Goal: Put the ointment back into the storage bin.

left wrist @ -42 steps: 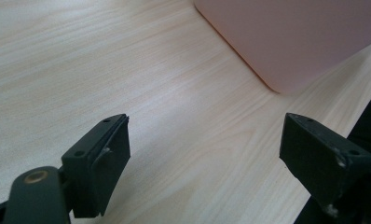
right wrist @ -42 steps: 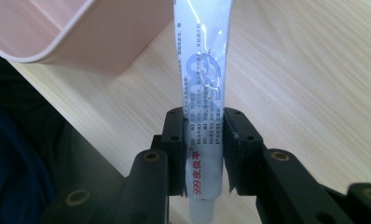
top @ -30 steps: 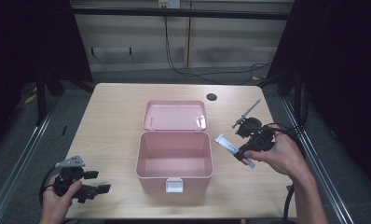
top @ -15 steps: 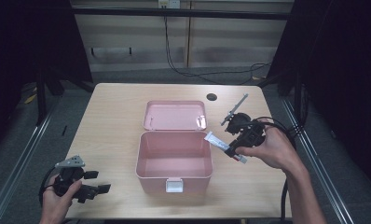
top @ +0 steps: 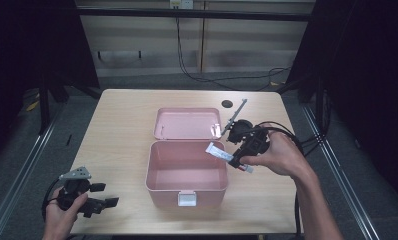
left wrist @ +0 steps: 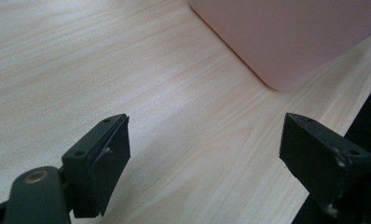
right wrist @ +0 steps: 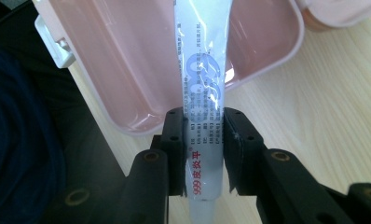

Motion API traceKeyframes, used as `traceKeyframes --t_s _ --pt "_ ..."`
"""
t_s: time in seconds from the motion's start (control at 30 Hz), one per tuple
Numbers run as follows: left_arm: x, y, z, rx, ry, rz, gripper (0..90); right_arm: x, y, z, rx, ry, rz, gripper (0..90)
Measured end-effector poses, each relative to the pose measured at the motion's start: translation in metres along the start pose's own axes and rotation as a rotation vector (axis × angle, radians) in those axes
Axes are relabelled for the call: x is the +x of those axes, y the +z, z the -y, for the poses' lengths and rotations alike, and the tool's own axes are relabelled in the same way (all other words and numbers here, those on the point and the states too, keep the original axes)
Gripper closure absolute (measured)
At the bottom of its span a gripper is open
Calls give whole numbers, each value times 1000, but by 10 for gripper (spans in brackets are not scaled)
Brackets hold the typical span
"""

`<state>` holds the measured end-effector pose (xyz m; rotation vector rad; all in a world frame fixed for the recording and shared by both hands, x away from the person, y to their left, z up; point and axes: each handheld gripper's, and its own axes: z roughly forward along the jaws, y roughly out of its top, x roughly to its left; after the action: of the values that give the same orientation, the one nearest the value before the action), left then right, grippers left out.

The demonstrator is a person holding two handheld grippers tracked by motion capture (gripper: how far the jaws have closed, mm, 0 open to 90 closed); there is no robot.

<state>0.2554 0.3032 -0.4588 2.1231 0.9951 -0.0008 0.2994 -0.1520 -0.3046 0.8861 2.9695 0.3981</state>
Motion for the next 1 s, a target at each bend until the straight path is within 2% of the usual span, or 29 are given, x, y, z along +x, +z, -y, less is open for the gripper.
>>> traceKeyframes --t_s 0.33,0.43,0.63,0.67,0.87,1.0 --pt "0 0 0 0 0 0 162 8 8 -22 22 -86 -21 713" --pt "0 0 0 0 1 0 162 13 13 -31 32 -139 -30 712" --pt "0 -1 0 -1 2 2 162 21 19 -45 52 -185 -44 713" --pt "0 -1 0 -1 2 1 162 22 23 -49 63 -209 -47 713" --pt "0 0 0 2 1 -1 162 29 33 -58 88 -276 -75 713" --pt "0 0 0 8 -1 0 162 34 39 -64 104 -282 -75 713"
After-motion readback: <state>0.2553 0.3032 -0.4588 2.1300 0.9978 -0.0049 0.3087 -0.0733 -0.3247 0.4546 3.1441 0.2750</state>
